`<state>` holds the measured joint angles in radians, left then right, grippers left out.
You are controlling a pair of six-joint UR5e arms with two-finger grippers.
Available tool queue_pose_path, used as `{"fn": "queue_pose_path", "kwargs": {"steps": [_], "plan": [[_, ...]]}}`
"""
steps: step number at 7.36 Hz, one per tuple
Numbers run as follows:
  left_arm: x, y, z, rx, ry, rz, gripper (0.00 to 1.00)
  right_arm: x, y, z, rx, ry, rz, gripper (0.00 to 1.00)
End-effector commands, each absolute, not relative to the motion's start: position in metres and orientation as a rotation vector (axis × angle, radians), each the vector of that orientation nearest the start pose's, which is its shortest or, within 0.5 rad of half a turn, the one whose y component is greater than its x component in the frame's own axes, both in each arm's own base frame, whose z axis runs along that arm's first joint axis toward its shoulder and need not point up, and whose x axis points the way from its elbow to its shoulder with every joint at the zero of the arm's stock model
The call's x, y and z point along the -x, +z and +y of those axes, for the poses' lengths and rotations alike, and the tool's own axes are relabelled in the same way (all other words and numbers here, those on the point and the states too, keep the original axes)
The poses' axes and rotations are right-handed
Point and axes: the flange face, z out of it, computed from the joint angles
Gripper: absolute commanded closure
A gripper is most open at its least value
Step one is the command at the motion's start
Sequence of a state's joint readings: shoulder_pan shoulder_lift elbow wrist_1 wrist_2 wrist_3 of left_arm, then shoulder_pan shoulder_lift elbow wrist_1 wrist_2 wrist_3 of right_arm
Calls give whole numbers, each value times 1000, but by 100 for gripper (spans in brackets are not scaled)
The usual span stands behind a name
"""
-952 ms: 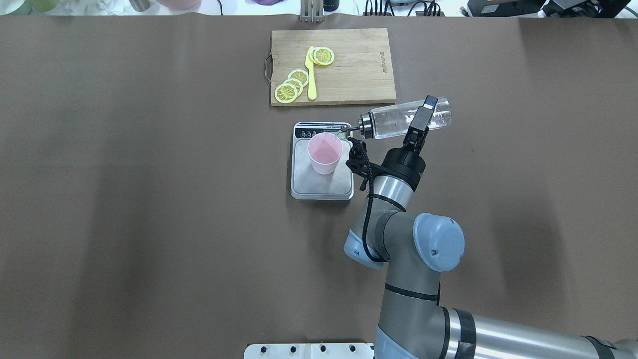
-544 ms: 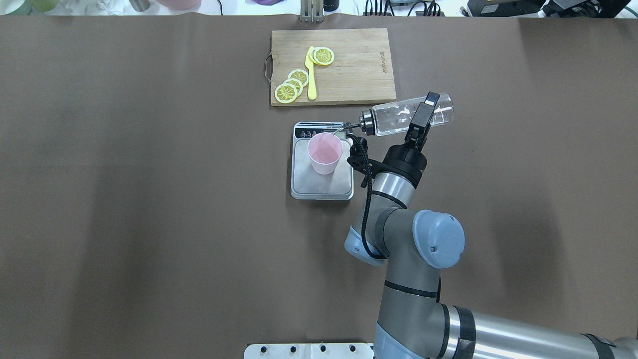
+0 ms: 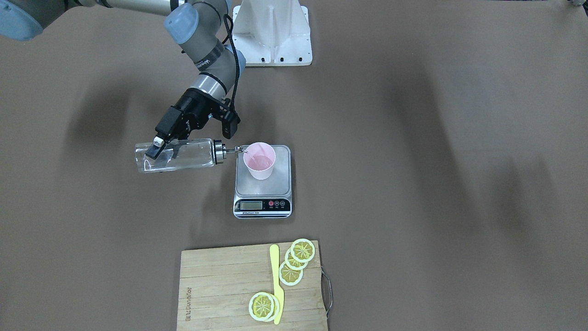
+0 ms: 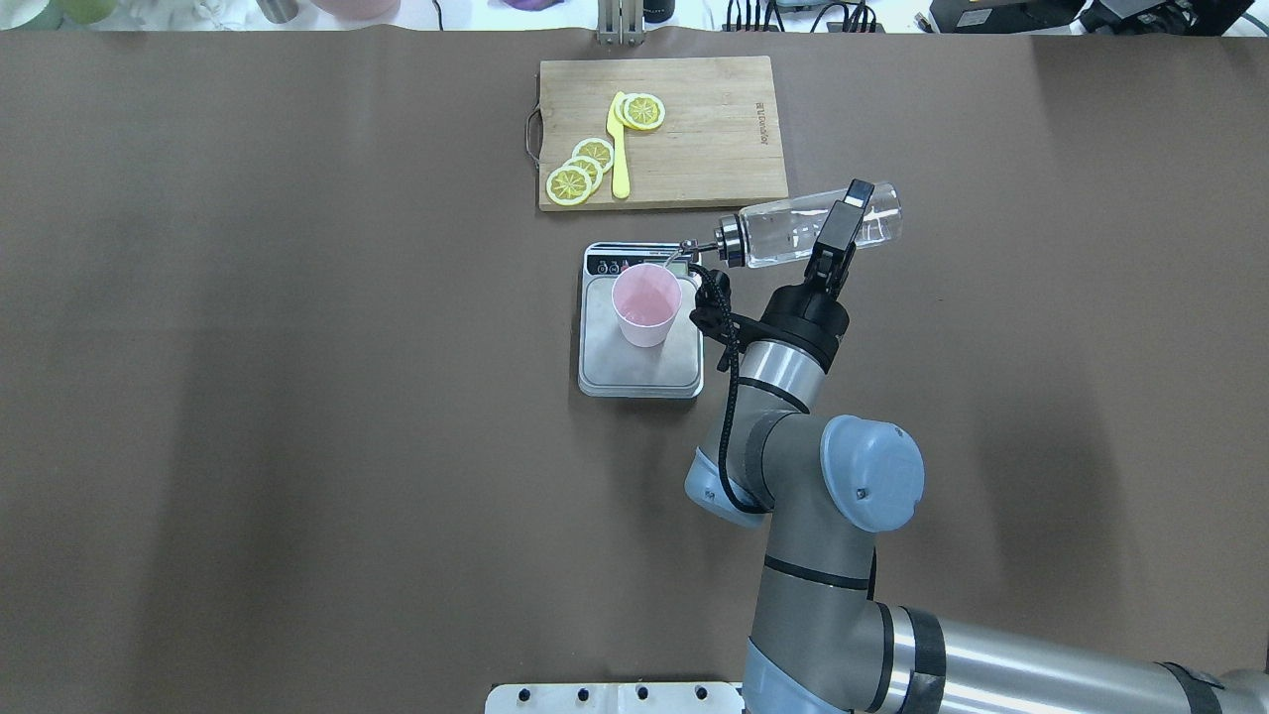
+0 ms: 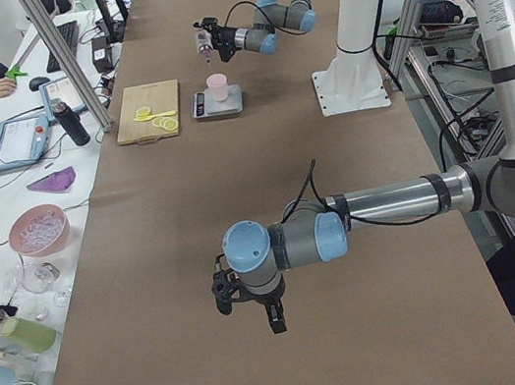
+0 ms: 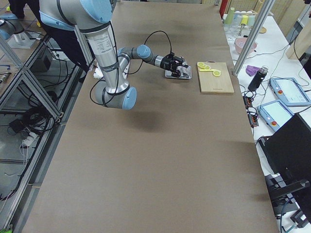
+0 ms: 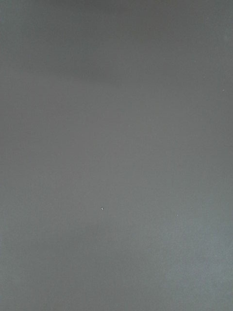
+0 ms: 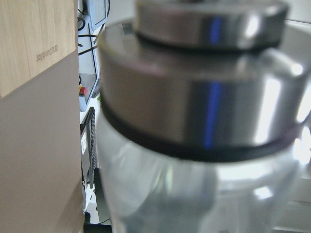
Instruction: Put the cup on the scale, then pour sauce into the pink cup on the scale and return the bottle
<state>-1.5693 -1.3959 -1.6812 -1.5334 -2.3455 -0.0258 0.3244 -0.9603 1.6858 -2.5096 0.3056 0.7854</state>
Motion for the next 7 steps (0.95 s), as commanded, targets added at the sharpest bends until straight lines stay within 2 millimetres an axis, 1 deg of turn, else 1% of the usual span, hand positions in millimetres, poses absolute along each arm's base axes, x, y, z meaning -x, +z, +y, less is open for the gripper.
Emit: {"fn": "queue_pose_path", "kwargs": {"steps": [1, 4, 5, 7], "plan": [[63, 687, -410, 106, -61, 774, 2, 521, 301, -419, -986, -528, 833, 100], [63, 686, -411, 102, -59, 773, 2, 520, 299, -421, -985, -520, 830, 100], [63, 684, -411, 99, -58, 773, 2, 520, 292, -422, -996, -496, 813, 100], [63, 681, -412, 94, -57, 775, 2, 523, 290, -421, -1017, -448, 776, 100]]}}
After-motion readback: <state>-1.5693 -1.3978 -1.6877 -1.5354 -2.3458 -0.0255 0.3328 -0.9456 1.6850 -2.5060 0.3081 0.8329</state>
